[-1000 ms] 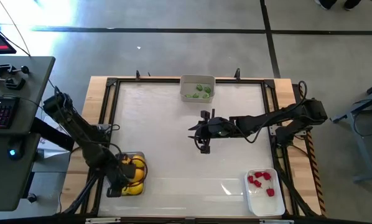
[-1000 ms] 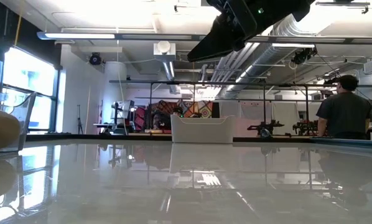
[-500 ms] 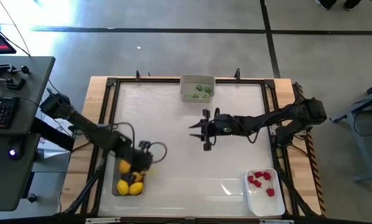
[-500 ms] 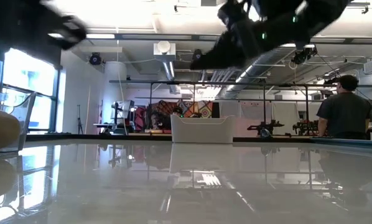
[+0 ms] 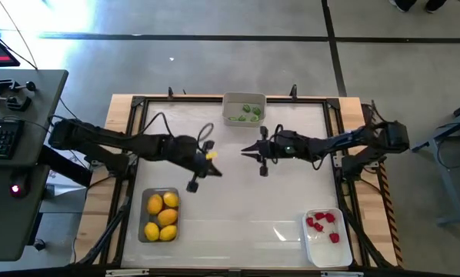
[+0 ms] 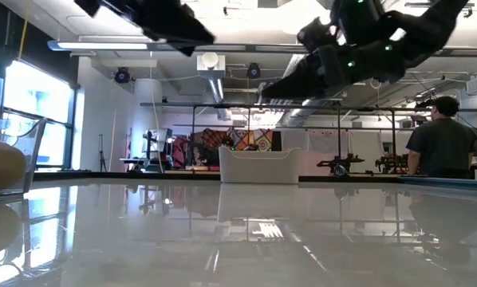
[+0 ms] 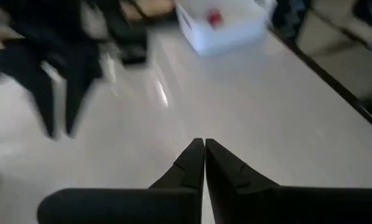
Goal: Sort produce into baskets
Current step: Return to Home Position
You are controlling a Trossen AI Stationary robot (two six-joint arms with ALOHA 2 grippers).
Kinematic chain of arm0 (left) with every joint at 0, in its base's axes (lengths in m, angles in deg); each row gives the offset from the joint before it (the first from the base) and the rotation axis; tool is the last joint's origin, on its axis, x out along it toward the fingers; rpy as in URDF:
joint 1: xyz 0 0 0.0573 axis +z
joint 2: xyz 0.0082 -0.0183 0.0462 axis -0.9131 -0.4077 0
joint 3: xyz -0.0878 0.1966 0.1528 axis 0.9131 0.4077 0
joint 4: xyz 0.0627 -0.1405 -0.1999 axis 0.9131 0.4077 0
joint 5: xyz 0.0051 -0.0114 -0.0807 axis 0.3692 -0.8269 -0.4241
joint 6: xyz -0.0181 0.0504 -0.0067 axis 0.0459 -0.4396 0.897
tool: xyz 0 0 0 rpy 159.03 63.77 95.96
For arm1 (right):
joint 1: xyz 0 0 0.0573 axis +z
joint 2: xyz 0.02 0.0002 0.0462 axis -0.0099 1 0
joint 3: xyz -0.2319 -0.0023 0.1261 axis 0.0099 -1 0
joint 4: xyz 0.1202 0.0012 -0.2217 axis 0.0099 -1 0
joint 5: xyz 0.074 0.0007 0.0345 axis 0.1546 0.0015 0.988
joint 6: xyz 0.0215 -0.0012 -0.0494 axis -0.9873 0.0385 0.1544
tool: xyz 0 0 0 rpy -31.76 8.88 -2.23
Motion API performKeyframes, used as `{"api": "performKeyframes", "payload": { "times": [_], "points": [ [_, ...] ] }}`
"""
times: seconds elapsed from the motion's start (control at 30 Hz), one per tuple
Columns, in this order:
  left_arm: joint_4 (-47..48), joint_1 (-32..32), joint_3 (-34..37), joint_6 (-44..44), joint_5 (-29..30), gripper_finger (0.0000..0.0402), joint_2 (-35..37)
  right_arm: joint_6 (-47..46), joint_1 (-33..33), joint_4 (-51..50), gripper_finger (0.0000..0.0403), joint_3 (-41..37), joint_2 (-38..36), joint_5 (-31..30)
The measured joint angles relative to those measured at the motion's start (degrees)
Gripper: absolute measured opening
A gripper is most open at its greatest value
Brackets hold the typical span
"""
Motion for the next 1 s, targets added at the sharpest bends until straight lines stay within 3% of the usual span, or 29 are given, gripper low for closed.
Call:
{"api": "performKeyframes", "payload": {
  "times": [0.13, 0.33, 0.47, 1.0],
  "points": [
    [-10.5, 3.8, 3.4, -0.5, -0.1, 0.0001, 0.0, 0.2, 0.0, 0.6, 0.0007, -3.9, -4.7, -0.1],
    [-20.2, 7.7, 8.2, -0.5, -3.6, 0.0001, 0.0, 0.2, -0.1, 2.1, 0.0002, -11.8, -13.6, -4.9],
    [-24.8, 9.6, 10.7, -0.2, -3.8, 0.0001, 0.0, 0.0, -0.1, 1.5, 0.0002, -16.3, -20.7, -5.0],
    [-27.5, 15.7, 11.5, -0.2, -7.3, 0.0000, 2.4, -4.3, -4.5, -5.4, 0.0000, -31.3, -48.4, -2.8]
  ]
}}
